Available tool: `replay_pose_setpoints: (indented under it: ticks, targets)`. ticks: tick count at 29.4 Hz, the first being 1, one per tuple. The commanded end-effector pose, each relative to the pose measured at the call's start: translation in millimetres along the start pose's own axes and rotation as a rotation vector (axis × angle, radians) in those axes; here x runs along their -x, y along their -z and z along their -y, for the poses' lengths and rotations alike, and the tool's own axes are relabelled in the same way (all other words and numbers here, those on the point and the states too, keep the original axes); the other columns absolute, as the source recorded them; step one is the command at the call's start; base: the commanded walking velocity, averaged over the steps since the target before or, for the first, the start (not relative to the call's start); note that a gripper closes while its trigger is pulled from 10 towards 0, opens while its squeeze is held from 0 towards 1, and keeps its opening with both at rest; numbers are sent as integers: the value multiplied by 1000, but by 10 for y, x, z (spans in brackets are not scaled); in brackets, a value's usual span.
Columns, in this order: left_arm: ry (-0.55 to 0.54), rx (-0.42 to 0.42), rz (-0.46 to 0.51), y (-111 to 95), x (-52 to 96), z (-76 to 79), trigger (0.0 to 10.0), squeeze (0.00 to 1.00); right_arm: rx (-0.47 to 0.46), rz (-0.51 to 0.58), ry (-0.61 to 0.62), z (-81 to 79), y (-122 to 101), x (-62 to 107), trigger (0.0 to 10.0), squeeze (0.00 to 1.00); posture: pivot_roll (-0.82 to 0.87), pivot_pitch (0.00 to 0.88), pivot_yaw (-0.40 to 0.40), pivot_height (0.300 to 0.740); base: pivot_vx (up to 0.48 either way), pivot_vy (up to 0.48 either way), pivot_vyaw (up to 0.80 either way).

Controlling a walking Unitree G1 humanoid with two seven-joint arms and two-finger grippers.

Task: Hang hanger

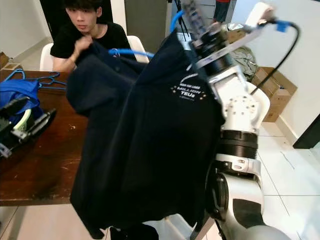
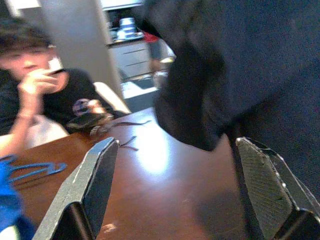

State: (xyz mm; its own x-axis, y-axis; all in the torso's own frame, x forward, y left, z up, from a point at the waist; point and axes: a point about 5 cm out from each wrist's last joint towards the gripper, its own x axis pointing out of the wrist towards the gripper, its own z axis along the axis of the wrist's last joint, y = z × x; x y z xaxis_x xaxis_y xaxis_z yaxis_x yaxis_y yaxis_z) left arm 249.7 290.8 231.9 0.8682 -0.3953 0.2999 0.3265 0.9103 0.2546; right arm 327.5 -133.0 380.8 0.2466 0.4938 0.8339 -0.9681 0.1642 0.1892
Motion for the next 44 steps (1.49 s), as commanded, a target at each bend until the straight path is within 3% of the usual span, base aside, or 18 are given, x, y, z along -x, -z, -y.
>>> replay_pose_setpoints:
  ticks: [1, 7, 17, 32, 33, 35, 36, 44]
  targets:
    - [47, -2, 37, -49, -32, 74, 10000, 0, -10, -29, -119, -160, 26, -52, 0, 0, 153, 2, -53, 735, 0, 0, 0]
    - [69, -63, 27, -101, -61, 50, 10000, 0, -57, -47, -186, -258, 58, -60, 0, 0, 155, 3, -55, 735, 0, 0, 0]
    - [120, -51, 58, -153, -142, 100, 10000, 0, -89, -36, -239, -351, 4, -76, 0, 0, 146, 1, -48, 735, 0, 0, 0]
    - [276, -130, -87, -82, -40, 119, 10000, 0, -101, -42, -276, -436, -66, -92, 0, 0, 146, 2, -45, 735, 0, 0, 0]
    - [286, -135, -90, -83, -60, 115, 510, 0, -102, -43, -282, -446, -64, -97, 0, 0, 146, 2, -45, 735, 0, 0, 0]
    - [286, -135, -90, -83, -60, 115, 510, 0, -102, -43, -282, -446, -64, -97, 0, 0, 146, 2, -45, 735, 0, 0, 0]
    - [295, -133, -88, -85, -77, 115, 0, 0, -104, -43, -285, -454, -60, -100, 0, 0, 144, 0, -42, 735, 0, 0, 0]
    - [305, -131, -62, -105, -146, 152, 0, 0, -106, -47, -288, -482, -42, -110, 0, 0, 138, 0, -39, 735, 0, 0, 0]
